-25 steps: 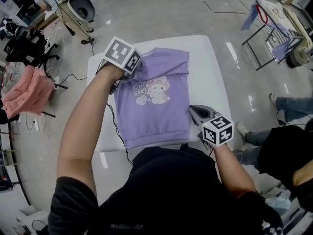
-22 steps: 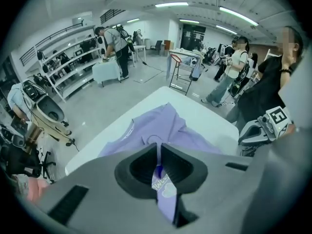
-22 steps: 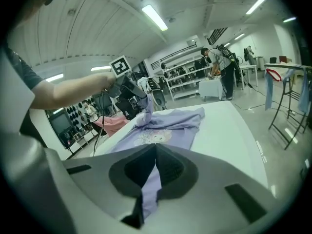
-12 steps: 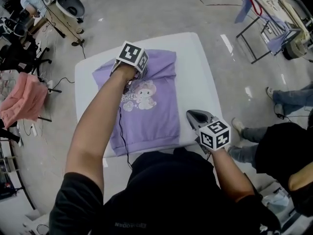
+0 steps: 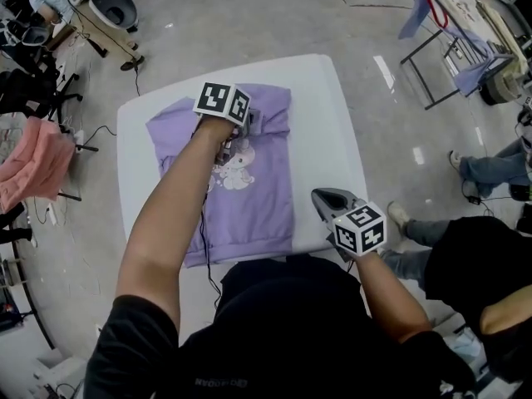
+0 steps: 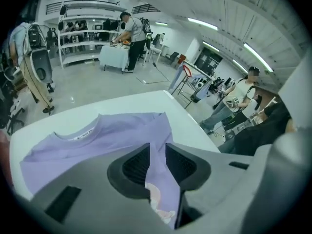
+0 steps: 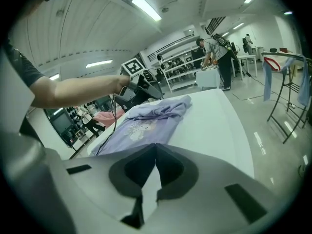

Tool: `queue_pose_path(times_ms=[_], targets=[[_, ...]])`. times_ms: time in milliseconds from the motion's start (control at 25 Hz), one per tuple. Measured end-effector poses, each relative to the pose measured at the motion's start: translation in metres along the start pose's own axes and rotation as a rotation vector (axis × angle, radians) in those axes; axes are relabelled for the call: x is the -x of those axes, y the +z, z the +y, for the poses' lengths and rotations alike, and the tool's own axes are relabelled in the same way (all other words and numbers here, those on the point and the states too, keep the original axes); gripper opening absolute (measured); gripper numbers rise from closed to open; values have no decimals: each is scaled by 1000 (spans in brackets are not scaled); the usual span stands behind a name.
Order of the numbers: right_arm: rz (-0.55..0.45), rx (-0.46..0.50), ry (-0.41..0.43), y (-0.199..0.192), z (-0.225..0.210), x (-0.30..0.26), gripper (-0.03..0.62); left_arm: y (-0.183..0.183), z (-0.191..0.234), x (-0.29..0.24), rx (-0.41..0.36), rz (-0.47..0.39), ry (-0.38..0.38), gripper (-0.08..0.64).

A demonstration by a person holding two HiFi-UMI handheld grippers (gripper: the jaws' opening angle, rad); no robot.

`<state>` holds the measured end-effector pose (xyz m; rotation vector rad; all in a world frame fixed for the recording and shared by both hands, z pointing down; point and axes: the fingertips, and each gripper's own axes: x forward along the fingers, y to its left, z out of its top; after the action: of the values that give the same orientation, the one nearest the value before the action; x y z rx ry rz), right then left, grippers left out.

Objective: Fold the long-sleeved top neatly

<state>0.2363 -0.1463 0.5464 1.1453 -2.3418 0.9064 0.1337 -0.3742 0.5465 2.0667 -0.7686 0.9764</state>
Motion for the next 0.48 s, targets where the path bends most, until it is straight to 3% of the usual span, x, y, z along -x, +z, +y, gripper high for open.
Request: queue_pose_path(times_ms=[240, 480], targets=[[9, 23, 38, 4, -2, -7, 5, -18, 31, 20, -58, 20, 134, 89], [27, 64, 84, 10, 7, -12, 5, -36, 40, 54, -34, -85, 180, 87]])
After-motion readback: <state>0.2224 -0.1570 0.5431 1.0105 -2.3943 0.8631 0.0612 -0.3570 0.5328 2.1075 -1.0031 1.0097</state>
